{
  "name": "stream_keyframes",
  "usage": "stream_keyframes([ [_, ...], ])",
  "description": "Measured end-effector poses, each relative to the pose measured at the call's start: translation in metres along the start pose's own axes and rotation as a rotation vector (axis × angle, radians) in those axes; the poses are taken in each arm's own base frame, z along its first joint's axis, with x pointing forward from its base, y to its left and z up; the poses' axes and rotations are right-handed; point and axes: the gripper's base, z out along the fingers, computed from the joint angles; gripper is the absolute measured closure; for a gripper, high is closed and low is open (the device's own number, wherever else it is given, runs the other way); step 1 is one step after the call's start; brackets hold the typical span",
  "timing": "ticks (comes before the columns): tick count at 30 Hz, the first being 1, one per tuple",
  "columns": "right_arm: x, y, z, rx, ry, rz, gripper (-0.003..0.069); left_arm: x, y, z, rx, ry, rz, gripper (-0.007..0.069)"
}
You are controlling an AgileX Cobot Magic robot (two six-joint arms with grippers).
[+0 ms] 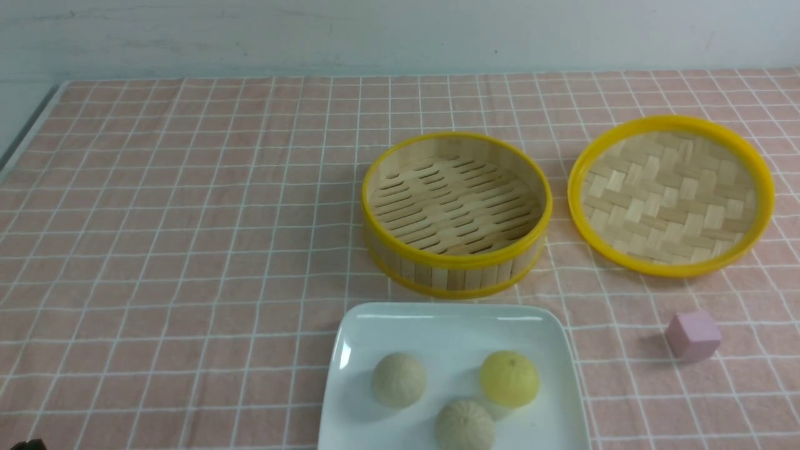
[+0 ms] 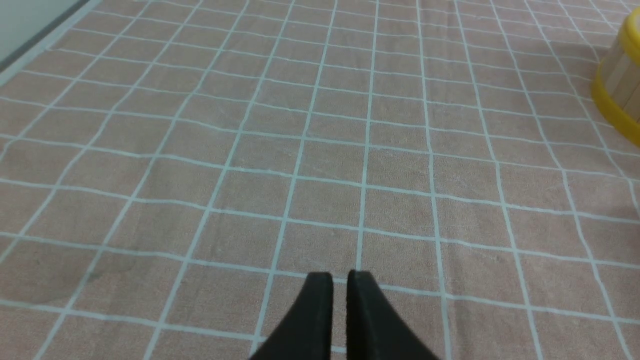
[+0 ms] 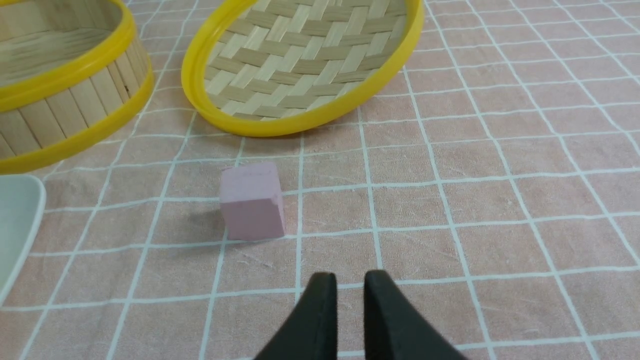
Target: Put the steamed buns into the plate on the pink tablecloth.
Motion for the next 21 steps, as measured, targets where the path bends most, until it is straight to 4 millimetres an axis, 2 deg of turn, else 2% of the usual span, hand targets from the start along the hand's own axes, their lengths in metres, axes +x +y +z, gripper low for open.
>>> stream_keyframes([
  [21, 0.0, 0.0, 0.0, 0.0, 0.0, 0.0, 0.0545, -0.0005, 0.0025, 0.0, -0.028, -0.006, 0.07, 0.0531],
])
